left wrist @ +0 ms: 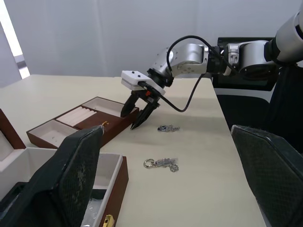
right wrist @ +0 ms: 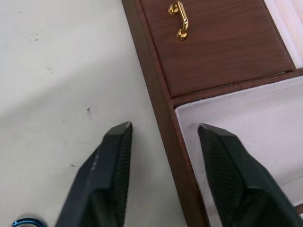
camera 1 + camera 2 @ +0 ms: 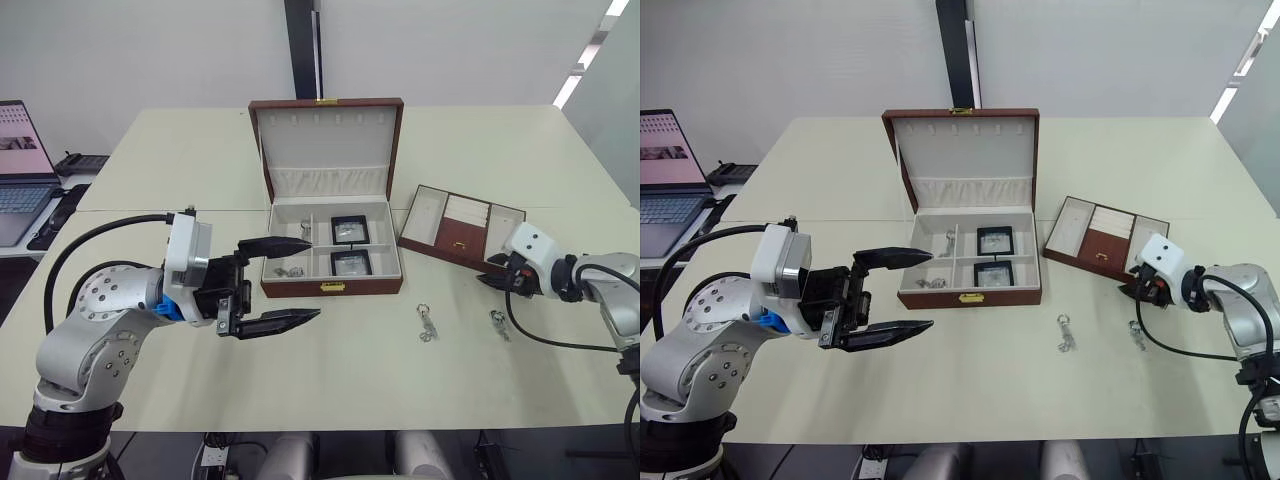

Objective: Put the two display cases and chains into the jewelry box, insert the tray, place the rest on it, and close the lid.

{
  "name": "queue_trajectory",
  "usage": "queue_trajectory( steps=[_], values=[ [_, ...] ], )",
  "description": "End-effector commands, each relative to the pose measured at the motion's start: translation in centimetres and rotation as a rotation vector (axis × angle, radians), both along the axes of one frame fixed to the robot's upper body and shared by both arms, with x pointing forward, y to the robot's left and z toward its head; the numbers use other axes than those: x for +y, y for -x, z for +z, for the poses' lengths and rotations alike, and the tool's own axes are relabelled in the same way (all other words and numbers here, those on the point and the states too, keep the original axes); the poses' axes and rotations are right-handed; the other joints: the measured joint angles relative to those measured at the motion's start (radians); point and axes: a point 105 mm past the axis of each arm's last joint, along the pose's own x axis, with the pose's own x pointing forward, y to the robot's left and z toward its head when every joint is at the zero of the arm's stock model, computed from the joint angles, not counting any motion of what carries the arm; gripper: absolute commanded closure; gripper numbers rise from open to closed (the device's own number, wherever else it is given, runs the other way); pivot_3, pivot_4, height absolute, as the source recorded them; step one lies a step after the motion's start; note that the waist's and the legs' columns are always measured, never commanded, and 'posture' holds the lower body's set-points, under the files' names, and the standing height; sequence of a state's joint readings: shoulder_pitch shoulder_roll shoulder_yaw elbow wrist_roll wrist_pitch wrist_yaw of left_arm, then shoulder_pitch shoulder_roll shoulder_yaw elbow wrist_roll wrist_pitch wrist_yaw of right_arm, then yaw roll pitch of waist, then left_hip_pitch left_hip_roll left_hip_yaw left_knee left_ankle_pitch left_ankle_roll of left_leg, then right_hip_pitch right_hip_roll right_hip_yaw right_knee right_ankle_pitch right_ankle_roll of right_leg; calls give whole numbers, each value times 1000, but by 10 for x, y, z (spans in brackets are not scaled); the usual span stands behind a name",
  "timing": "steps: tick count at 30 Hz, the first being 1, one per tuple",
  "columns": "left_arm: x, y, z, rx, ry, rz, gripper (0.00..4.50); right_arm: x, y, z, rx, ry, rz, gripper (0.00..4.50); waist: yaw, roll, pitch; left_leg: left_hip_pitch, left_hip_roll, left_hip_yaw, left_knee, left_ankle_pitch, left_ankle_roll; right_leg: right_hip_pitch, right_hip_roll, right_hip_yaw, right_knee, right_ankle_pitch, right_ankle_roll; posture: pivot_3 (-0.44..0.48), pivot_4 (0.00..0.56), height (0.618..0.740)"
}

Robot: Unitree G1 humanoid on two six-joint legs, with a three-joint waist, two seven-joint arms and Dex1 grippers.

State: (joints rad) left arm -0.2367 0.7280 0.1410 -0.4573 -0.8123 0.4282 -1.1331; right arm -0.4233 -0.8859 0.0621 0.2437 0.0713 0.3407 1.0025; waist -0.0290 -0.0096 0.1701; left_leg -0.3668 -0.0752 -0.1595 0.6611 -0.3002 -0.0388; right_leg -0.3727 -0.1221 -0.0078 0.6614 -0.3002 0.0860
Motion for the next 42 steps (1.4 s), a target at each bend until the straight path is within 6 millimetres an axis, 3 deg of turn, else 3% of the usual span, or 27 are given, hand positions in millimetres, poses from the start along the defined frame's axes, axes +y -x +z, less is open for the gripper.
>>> queue_trajectory(
  steps=[1,6,16,23,33,42],
  values=[
    [-4,-1,7,-21,6,-3,0,-1,1,8,-18,-24,3,3392,0,0,0,0,0,0,0,0,0,0,0,0,0,0,0,0,150,740],
    [-5,-4,10,-21,6,5,0,-5,3,10,-7,-24,4,4464,0,0,0,0,0,0,0,0,0,0,0,0,0,0,0,0,150,740],
    [4,-10,14,-33,-12,64,0,-11,16,32,27,-55,14,4464,0,0,0,0,0,0,0,0,0,0,0,0,0,0,0,0,150,740],
    [32,-14,17,-13,-19,233,0,-10,45,56,48,-18,39,4464,0,3,2,-2,0,0,0,0,0,-2,0,0,0,0,0,0,150,740],
    [40,-11,1,21,-62,273,0,-31,70,58,40,17,10,4464,4,3,2,-2,0,0,0,0,0,-1,0,0,0,0,0,0,150,740],
    [62,-9,-5,-2,-75,376,0,-24,79,73,27,17,57,4464,1,3,3,-1,0,0,0,0,0,-1,0,0,0,0,0,0,150,740]
  ],
)
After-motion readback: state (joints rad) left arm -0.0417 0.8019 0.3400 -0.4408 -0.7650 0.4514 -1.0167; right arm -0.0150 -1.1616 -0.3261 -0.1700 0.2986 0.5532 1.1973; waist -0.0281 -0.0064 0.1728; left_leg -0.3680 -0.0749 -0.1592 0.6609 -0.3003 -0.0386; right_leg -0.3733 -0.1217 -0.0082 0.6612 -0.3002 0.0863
